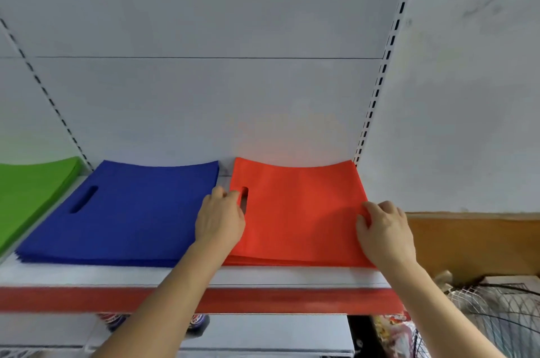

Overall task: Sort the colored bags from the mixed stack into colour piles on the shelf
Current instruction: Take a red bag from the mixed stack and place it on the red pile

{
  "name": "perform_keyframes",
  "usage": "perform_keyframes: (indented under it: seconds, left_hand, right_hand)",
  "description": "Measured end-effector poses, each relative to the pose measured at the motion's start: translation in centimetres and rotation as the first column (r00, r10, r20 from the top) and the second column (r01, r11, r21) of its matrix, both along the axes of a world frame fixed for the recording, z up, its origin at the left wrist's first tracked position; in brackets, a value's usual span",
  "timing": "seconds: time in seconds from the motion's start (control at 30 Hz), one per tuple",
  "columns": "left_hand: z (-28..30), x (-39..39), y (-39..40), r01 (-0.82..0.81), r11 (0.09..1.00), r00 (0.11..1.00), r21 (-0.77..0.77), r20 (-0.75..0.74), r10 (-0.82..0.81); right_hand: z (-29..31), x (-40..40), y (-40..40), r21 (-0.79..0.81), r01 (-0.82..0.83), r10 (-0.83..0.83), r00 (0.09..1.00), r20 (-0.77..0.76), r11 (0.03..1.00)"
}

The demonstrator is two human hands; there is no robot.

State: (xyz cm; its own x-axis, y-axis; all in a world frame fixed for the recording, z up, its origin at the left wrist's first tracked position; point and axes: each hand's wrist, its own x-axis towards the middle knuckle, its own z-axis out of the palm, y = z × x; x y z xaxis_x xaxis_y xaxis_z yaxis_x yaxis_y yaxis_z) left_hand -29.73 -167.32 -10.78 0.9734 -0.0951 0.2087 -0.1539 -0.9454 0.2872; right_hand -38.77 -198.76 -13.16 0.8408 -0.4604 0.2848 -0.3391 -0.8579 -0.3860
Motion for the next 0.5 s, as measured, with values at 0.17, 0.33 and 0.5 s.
perform_keyframes:
  seconds: [0.17, 0.33, 0.5]
  left_hand:
    - [0.1, -0.2, -0.5, 0.04, 0.998, 0.999, 0.055, -0.037, -0.038]
    - [0.4, -0.5, -0.9, 0.055, 0.995, 0.994, 0.085, -0.103, -0.046]
    - [1.0, -1.2, -1.2, 0.057, 0.996, 0.986, 0.063, -0.161, -0.046]
  right_hand:
    - [0.7, -0.3, 0.1, 0.054, -0.017, 0.024, 0.992, -0.122, 0.998]
    - [1.3, -0.7, 0.8, 0.096, -0.085, 0.108, 0.957, -0.269, 0.992]
    - [1.5, -0.5, 1.1, 0.033, -0.061, 0.067, 0.96, -0.272, 0.998]
